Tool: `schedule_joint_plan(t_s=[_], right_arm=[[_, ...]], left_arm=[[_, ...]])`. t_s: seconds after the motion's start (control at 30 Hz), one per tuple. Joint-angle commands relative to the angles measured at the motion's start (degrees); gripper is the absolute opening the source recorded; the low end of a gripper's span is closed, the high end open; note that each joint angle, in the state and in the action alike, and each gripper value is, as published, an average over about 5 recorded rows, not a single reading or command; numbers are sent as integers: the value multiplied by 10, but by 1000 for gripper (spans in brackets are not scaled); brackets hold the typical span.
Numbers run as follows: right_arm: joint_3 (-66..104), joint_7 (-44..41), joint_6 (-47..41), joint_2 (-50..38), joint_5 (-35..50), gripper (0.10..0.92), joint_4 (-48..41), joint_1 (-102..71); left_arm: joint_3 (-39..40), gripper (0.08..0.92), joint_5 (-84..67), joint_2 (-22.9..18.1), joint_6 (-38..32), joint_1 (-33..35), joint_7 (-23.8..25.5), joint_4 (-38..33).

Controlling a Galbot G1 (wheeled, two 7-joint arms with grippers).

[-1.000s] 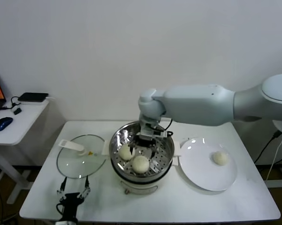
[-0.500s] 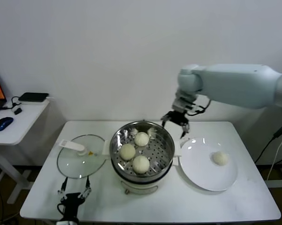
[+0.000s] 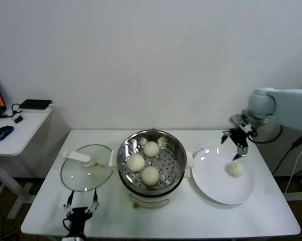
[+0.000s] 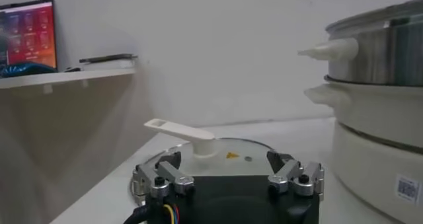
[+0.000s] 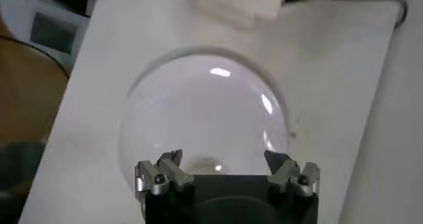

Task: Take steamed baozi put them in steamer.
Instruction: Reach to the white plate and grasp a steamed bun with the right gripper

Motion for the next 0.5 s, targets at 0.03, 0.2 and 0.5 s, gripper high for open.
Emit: schedule_joint_plan(t_s=[0.03,0.2,0.5], right_arm=[[67,55,-93,-79,-76,823,-38,-132],[126,57,-92,-64,-102,823,-84,-197],[169,55,-85,-37,-128,823,-131,-250]], left_arm=[[0,823,6,1,-2,2,0,3],[-2,823,8,2,-2,3,0,6],[-8,823,13,5,-1,2,1,9]])
